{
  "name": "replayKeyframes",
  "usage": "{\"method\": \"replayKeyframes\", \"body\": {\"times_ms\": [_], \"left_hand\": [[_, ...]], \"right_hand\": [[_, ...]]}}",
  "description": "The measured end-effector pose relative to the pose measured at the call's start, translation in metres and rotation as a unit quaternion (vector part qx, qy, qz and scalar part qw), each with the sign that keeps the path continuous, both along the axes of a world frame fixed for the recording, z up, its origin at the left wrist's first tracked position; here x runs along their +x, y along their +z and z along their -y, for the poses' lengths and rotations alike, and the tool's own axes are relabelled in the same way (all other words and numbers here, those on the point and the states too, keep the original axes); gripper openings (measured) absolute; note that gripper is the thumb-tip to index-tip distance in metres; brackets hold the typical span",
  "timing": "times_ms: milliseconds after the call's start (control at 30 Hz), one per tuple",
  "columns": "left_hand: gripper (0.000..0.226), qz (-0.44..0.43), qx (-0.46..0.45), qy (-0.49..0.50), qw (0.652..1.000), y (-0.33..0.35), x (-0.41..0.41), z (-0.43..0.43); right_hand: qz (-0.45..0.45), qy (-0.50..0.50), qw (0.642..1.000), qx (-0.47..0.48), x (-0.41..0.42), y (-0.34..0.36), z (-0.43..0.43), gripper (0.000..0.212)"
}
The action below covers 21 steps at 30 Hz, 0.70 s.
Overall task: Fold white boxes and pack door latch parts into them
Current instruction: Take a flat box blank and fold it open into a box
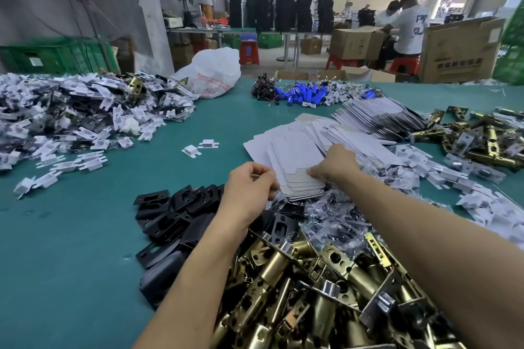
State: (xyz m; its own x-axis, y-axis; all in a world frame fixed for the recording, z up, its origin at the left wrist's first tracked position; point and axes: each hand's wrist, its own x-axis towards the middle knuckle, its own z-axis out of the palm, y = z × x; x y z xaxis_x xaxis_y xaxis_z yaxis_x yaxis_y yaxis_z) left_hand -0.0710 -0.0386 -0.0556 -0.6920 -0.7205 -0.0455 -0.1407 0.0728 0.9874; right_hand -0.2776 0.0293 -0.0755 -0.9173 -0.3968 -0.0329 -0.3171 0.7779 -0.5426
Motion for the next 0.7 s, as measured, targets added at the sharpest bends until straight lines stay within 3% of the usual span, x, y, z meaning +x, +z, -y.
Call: {"method": "replayKeyframes", "body": {"times_ms": [133, 233, 333, 400, 533, 600, 700], "left_hand": [[0.01, 0.003, 0.0, -0.001, 1.0, 0.0, 0.0, 0.0], [0.01, 0.007, -0.004, 0.0, 1.0, 0.0, 0.0, -0.001], [0.007, 0.008, -0.002, 0.007, 1.0, -0.001, 0.001, -0.001], [0.004, 0.002, 0.002, 0.013, 1.0, 0.001, 0.003, -0.002], [0.047, -0.042, 0.042, 0.031, 0.998, 0.016, 0.008, -0.005], [0.069, -0.1, 0.119, 0.018, 0.988, 0.028, 0.011, -0.008], [0.091, -0.193, 0.276, -0.016, 0.941, 0.044, 0.018, -0.02]], "right_hand": [[-0.009, -0.017, 1.0, -0.02, 0.001, -0.001, 0.001, 0.044], [-0.003, -0.012, 0.999, -0.04, 0.003, 0.002, 0.0, 0.03], [0.044, 0.016, 0.995, -0.091, 0.013, 0.013, -0.004, 0.007], [0.108, 0.027, 0.982, -0.155, 0.025, 0.031, -0.012, 0.011], [0.258, 0.081, 0.923, -0.274, 0.068, 0.079, -0.056, 0.024], [0.328, 0.121, 0.875, -0.335, 0.091, 0.094, -0.088, 0.02], [0.42, 0.16, 0.799, -0.4, 0.122, 0.1, -0.124, 0.011]]}}
